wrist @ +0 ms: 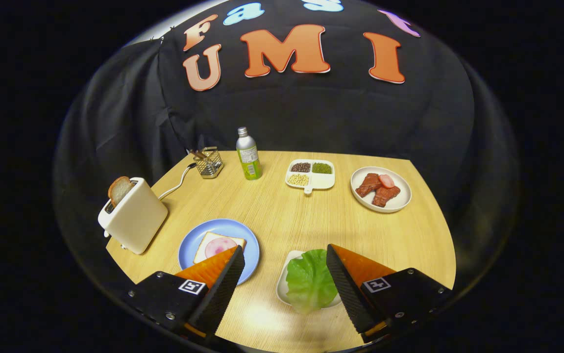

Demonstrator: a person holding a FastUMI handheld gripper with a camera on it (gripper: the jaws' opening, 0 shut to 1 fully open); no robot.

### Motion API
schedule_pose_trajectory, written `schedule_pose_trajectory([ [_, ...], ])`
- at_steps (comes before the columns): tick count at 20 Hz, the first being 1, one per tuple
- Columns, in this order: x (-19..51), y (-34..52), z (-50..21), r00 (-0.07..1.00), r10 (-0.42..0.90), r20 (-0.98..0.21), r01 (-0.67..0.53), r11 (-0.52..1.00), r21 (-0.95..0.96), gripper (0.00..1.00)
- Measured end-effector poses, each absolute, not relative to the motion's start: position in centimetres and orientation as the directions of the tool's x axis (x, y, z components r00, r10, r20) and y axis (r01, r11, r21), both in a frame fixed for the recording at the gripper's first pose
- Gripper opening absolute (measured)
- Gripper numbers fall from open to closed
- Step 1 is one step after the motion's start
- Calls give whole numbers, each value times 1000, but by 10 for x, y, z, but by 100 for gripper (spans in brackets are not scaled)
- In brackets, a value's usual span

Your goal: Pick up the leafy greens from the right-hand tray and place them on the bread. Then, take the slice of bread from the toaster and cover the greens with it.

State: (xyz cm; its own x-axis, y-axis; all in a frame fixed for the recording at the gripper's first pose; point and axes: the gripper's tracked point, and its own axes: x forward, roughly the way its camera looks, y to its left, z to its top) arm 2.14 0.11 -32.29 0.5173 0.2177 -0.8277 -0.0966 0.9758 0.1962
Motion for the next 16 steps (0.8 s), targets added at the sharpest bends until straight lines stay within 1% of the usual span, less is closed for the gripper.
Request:
schedule_pose_trajectory([
  [2, 19, -1, -337, 474, 229, -850, -72, 972, 222, 100],
  [6, 15, -23, -362, 423, 143, -895, -52, 990, 134, 99],
  [9, 8, -20, -379, 363, 166, -917, -32, 986, 165, 98],
  [16, -8, -30, -427, 244, 118, -963, -20, 993, 117, 96],
])
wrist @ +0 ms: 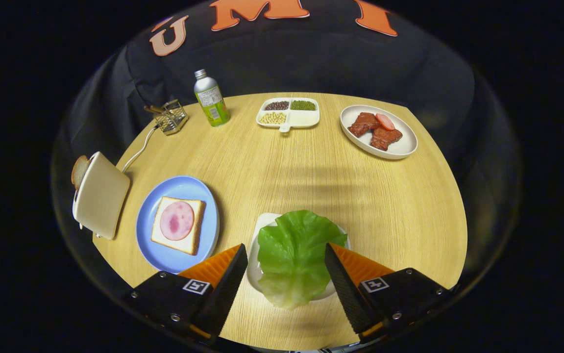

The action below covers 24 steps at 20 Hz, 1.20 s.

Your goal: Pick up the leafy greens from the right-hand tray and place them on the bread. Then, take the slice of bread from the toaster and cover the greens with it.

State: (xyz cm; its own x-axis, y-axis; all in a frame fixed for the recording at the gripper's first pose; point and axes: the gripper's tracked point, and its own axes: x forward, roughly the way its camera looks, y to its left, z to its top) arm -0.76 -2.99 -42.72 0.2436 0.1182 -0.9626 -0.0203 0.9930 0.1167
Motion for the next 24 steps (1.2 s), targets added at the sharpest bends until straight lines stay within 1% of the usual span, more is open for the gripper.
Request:
schedule_pose_trajectory([
  [6, -17, -40, -456, 174, 78, -982, 22, 996, 83, 93],
  [12, -25, -41, -473, 140, 53, -989, 33, 998, 58, 85],
  [13, -26, -41, -474, 132, 50, -990, 34, 998, 55, 81],
  [14, -25, -43, -474, 142, 40, -989, 34, 998, 45, 79],
  [17, -25, -44, -475, 143, 26, -989, 31, 999, 31, 67],
  [18, -24, -44, -475, 149, 25, -988, 33, 999, 31, 65],
  [20, -23, -42, -474, 158, 25, -987, 31, 999, 31, 59],
  [21, -22, -41, -474, 162, 25, -986, 29, 999, 30, 51],
  [22, -21, -40, -475, 168, 25, -986, 28, 999, 30, 47],
  [23, -20, -40, -475, 172, 24, -985, 31, 999, 30, 39],
  [24, -19, -41, -475, 176, 22, -984, 39, 999, 29, 34],
])
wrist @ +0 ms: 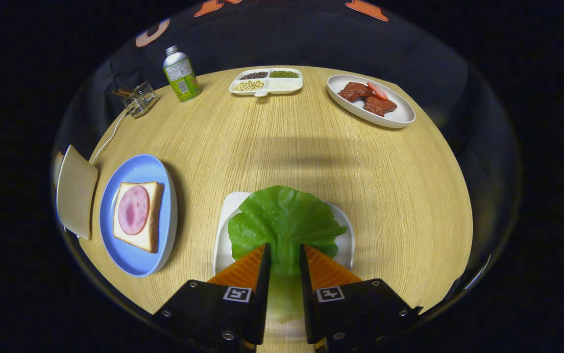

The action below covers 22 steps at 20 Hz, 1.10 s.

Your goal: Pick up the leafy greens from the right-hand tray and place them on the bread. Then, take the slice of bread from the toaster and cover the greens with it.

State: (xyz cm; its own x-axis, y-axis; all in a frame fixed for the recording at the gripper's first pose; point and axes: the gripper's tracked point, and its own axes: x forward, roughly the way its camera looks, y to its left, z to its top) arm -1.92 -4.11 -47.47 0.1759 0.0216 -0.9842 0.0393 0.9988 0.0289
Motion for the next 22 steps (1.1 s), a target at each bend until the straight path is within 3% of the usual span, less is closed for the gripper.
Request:
schedule_pose_trajectory([
  [1, -19, -41, -474, 181, 24, -983, 47, 998, 33, 23],
  [3, -17, -43, -474, 188, 33, -982, 55, 997, 44, 11],
  [5, -15, -40, -470, 197, 64, -978, 75, 994, 80, 5],
  [12, 1, -22, -431, 289, 130, -949, 64, 986, 155, 5],
  [22, 19, 51, -370, 374, 275, -885, -77, 961, 266, 5],
])
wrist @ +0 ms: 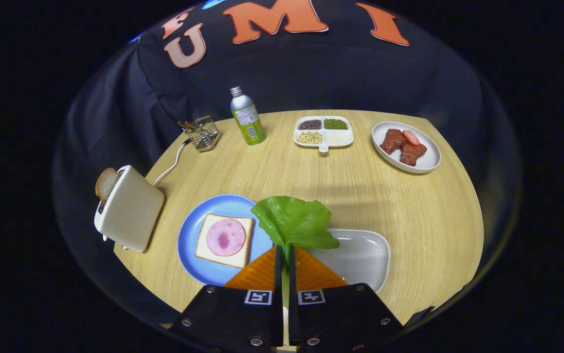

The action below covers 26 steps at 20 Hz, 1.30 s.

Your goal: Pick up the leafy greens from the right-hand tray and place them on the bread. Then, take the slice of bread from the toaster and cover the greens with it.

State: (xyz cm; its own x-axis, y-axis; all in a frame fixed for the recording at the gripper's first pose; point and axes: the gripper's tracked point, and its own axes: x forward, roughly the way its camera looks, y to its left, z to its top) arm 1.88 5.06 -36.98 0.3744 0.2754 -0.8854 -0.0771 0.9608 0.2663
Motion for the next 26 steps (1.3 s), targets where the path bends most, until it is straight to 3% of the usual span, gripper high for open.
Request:
schedule_pose_trajectory([
  [13, 31, 145, -374, 316, 391, -864, -182, 919, 349, 5],
  [26, 40, 175, -400, 264, 379, -887, -151, 925, 350, 10],
])
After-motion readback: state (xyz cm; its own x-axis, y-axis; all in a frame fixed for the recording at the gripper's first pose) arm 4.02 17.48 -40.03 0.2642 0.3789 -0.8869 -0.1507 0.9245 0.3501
